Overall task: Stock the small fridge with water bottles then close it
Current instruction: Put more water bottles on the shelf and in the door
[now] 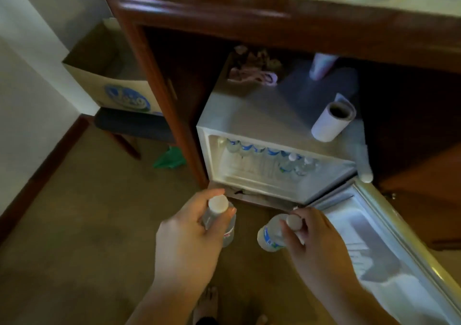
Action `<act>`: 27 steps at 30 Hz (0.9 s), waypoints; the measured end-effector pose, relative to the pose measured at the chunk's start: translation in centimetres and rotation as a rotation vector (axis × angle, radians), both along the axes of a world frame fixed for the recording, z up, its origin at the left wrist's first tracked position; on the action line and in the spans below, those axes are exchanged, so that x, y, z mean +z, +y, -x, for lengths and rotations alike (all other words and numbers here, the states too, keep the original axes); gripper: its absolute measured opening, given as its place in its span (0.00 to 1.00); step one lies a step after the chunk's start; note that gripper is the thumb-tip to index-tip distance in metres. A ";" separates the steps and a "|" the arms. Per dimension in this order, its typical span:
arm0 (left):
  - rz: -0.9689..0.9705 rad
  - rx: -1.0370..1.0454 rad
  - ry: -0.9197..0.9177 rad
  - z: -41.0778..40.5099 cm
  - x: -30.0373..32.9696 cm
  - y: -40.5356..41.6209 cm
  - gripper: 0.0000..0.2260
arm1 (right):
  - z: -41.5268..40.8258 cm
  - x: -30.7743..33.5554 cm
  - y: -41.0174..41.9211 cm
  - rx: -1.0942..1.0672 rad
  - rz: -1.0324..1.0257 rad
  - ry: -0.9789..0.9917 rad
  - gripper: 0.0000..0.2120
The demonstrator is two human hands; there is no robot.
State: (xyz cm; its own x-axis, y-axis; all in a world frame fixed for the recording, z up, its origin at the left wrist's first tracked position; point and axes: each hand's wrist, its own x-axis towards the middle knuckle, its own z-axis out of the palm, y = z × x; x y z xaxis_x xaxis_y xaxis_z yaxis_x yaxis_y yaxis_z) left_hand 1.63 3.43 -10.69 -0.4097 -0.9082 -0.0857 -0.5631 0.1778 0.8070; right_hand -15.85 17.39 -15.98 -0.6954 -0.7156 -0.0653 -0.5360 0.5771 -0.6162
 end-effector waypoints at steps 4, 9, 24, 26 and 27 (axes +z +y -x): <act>-0.032 -0.025 0.009 2.1 -9.9 -2.0 0.12 | 2.7 -8.6 -3.6 -0.024 -0.031 -0.030 0.08; 0.001 -0.054 -0.029 4.5 -19.2 -3.8 0.10 | 7.6 -16.5 -9.2 0.025 -0.117 -0.012 0.09; -0.039 -0.150 -0.002 7.7 -30.7 -7.2 0.13 | 19.0 -28.2 -17.4 0.142 -0.193 0.618 0.05; -0.022 -0.135 0.016 7.7 -31.1 -7.3 0.13 | 19.4 -28.4 -18.3 0.140 -0.180 0.611 0.07; -0.016 -0.126 0.028 7.7 -31.2 -7.3 0.13 | 19.5 -28.4 -18.9 0.134 -0.180 0.602 0.08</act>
